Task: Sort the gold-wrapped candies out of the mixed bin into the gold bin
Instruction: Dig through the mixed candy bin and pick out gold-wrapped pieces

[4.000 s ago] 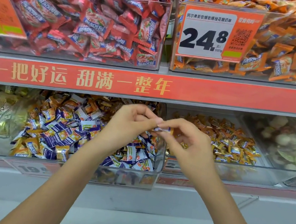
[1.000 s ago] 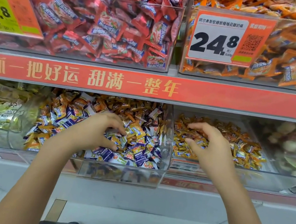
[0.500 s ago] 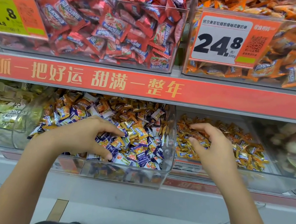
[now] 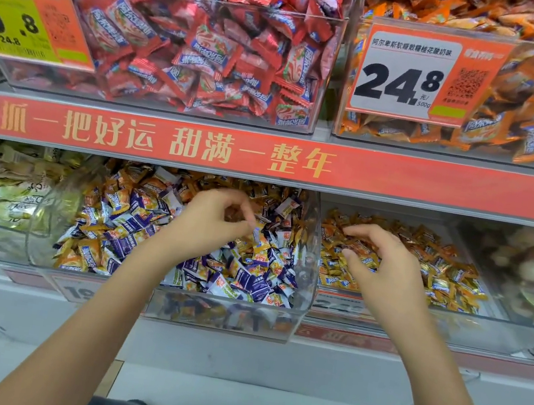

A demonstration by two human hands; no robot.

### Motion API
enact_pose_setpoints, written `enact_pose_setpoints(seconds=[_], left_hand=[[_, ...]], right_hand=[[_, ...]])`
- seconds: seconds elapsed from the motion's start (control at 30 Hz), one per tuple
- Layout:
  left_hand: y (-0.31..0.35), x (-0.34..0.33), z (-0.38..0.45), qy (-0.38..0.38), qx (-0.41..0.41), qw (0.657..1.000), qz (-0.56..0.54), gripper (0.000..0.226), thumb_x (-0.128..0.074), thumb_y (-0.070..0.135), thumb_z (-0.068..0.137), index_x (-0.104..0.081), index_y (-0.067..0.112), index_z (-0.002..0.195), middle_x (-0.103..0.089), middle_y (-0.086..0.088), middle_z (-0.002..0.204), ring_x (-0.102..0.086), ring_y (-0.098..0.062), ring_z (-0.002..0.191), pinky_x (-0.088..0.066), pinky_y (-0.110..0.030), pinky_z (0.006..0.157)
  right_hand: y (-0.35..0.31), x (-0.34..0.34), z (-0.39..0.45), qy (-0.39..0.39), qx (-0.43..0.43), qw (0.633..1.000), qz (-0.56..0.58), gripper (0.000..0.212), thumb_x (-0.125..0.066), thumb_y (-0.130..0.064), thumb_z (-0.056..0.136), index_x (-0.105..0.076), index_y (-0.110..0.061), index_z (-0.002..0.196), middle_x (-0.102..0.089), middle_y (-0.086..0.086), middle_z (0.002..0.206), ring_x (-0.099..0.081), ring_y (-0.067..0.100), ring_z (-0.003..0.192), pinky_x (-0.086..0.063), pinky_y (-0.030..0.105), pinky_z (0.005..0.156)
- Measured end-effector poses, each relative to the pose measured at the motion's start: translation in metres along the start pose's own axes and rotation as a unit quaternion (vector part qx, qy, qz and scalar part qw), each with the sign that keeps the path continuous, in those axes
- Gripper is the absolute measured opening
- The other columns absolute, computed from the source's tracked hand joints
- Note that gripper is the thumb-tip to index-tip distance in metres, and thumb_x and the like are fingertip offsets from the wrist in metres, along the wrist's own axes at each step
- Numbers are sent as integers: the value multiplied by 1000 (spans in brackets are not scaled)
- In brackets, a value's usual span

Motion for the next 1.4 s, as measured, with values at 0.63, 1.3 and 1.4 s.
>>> enact_pose_setpoints(seconds=[0.63, 1.3, 1.4], left_hand=[[-14, -26, -15, -120, 24, 992, 20, 25, -74, 1, 78, -71, 18, 96, -69, 5, 92, -64, -2, 82, -53, -18, 74], [9, -63, -16, -193, -77, 972, 107, 25, -72, 24, 82, -70, 26, 107, -60, 10, 104, -55, -3, 94, -45, -22, 84], [6, -74, -13, -230, -76, 959, 143, 25, -75, 28, 80, -71, 23, 104, -59, 6, 108, -52, -8, 99, -44, -27, 87]], right_hand=[[2, 4, -2, 0, 2, 1000, 21, 22, -59, -11, 92, -64, -25, 108, -56, -19, 103, -45, -7, 94, -28, -6, 76], [3, 9, 1, 44, 1, 997, -60, 38, -73, -22, 81, -65, -32, 117, -58, 1, 130, -44, 30, 126, -35, 47, 104], [6, 10, 0, 25, -9, 999, 25, 33, -72, -22, 82, -65, -34, 112, -58, -5, 125, -45, 17, 125, -36, 39, 106]])
Point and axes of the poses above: each hand's wrist, its own z-axis towards the middle knuckle, its own x-axis out of the back of the hand, y = z × x, the point moved 6 cm from there along z, towards the middle knuckle
